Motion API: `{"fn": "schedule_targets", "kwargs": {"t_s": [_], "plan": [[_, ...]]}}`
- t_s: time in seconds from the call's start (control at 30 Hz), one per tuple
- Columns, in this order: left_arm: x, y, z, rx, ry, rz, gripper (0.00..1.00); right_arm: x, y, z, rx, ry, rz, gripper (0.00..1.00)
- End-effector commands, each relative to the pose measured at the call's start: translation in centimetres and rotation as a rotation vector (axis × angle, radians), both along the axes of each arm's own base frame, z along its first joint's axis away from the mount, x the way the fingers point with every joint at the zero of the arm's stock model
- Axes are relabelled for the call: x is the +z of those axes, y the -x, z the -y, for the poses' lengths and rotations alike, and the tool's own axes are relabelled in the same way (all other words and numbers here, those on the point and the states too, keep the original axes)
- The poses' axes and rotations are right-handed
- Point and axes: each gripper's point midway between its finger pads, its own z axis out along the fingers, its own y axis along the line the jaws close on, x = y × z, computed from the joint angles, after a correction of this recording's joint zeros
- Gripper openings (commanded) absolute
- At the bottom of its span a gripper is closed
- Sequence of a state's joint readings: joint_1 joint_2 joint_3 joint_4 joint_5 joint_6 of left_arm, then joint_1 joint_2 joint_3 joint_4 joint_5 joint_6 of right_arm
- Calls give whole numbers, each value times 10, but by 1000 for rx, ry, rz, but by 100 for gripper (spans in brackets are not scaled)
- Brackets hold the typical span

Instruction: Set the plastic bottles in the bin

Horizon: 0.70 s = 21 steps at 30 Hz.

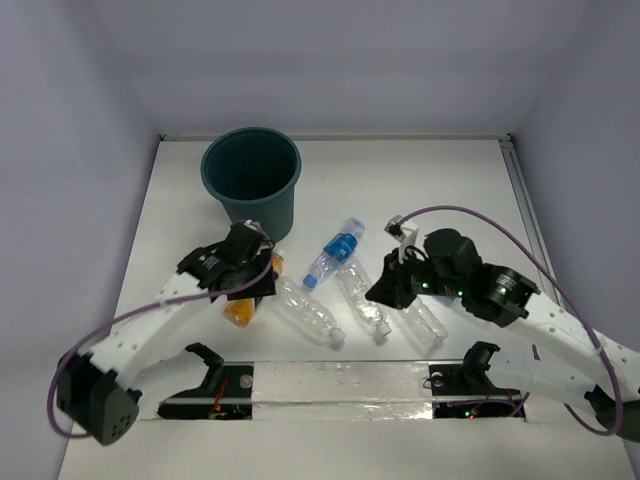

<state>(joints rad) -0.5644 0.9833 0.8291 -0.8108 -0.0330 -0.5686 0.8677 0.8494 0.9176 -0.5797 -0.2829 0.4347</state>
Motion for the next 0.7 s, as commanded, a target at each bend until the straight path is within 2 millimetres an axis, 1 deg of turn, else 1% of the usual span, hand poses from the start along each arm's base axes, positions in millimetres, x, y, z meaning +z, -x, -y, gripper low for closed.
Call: {"fn": "schedule_targets", "kwargs": {"t_s": [0.0,0.03,0.07,0.1,0.13,0.17,0.2,0.23,0.3,0.33,0.4,0.47,0.5,0.53,0.63,0.67], "plan": [[-2,-41,13,84,-11,91,57,16,-13,-24,-16,-78,71,17],[-7,-47,16,87,-22,85,63,14,-14,-26,-18,-78,70,21],[-6,-56,17,96,-28,108,65,11,-17,-28,-24,-76,70,29],[-6,-61,19,96,-34,114,68,9,-15,-29,-18,-72,69,33],[-8,-65,20,90,-44,115,68,6,-13,-32,-11,-70,67,38],[-14,-69,21,84,-60,106,69,2,-14,-33,-16,-67,64,46],[-16,-71,21,84,-74,104,69,0,-14,-36,-15,-67,60,49],[-18,-74,21,84,-88,103,69,-5,-12,-38,-7,-61,53,51],[-15,-80,20,89,-95,128,69,-11,-12,-44,-9,-59,42,53],[-9,-84,21,91,-92,147,69,-14,-9,-46,0,-55,35,53],[-4,-87,16,85,-118,167,69,-19,-10,-50,-2,-50,28,56],[-8,-87,12,62,-152,164,70,-25,-10,-54,-1,-33,18,58],[-14,-84,12,59,-158,147,72,-25,-13,-56,-11,-35,19,59],[-16,-85,14,48,-155,143,72,-27,-15,-58,-16,-32,16,59],[-28,-85,13,45,-183,113,74,-25,-16,-63,-21,-39,14,62],[-29,-86,11,52,-191,114,74,-25,-14,-65,-17,-37,14,63]]}}
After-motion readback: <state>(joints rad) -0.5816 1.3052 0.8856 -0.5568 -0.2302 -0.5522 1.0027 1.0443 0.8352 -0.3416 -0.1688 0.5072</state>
